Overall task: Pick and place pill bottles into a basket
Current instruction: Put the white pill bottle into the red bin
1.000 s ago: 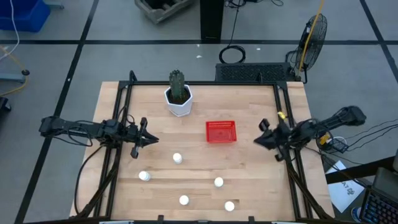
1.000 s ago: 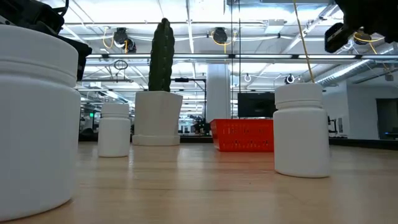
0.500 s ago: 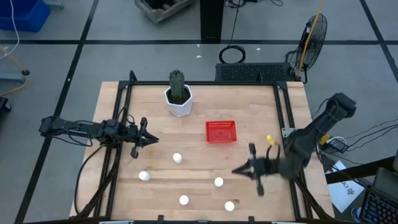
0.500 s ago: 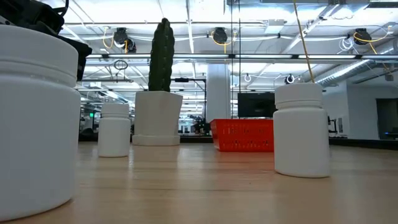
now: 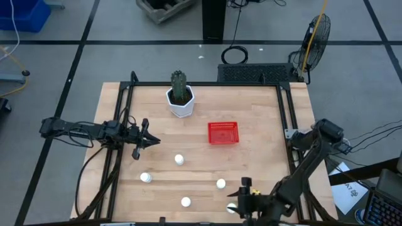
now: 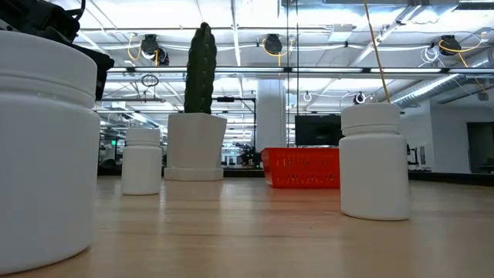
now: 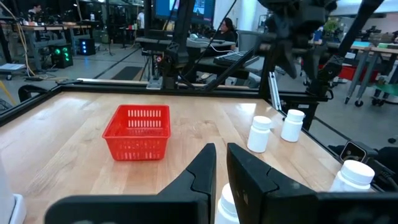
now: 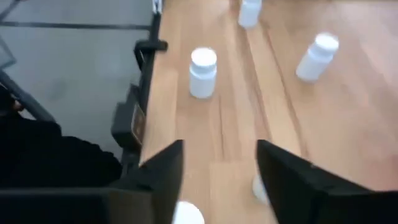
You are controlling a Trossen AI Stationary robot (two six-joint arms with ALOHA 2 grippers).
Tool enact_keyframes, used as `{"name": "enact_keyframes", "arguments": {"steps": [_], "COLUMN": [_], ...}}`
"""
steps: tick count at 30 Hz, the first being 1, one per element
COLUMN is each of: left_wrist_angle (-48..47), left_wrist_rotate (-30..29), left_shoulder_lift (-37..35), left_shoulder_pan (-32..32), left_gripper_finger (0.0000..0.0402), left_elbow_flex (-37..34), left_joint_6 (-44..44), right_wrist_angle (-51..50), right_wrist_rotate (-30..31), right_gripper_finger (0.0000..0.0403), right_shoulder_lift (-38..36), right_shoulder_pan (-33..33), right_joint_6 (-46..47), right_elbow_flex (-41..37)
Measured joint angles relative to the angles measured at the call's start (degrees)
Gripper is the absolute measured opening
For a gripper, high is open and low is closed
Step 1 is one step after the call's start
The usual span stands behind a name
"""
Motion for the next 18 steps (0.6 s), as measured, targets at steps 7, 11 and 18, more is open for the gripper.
{"name": "enact_keyframes", "arguments": {"steps": [7, 11, 18], "left_wrist_angle": [0.0, 0.0, 0.01], "left_wrist_rotate": [0.01, 0.0, 0.0], "left_shoulder_lift": [0.0, 0.0, 0.0], "left_shoulder_pan": [0.0, 0.0, 0.0], "left_gripper_finger": [0.0047, 0.0047, 0.0047], "left_elbow_flex": [0.0, 0.0, 0.0], "left_joint_6": [0.0, 0.0, 0.0], "right_wrist_angle": [0.2, 0.31, 3.93], "right_wrist_rotate": [-6.68, -7.16, -8.21], "right_gripper_finger": [0.0311, 0.0313, 0.0291], "right_shoulder_lift": [2.94, 3.71, 3.81], "right_shoulder_pan": [0.44, 0.74, 0.98], "right_joint_6": [5.63, 9.3, 12.6], "right_elbow_flex": [-0.01, -0.84, -4.49]}}
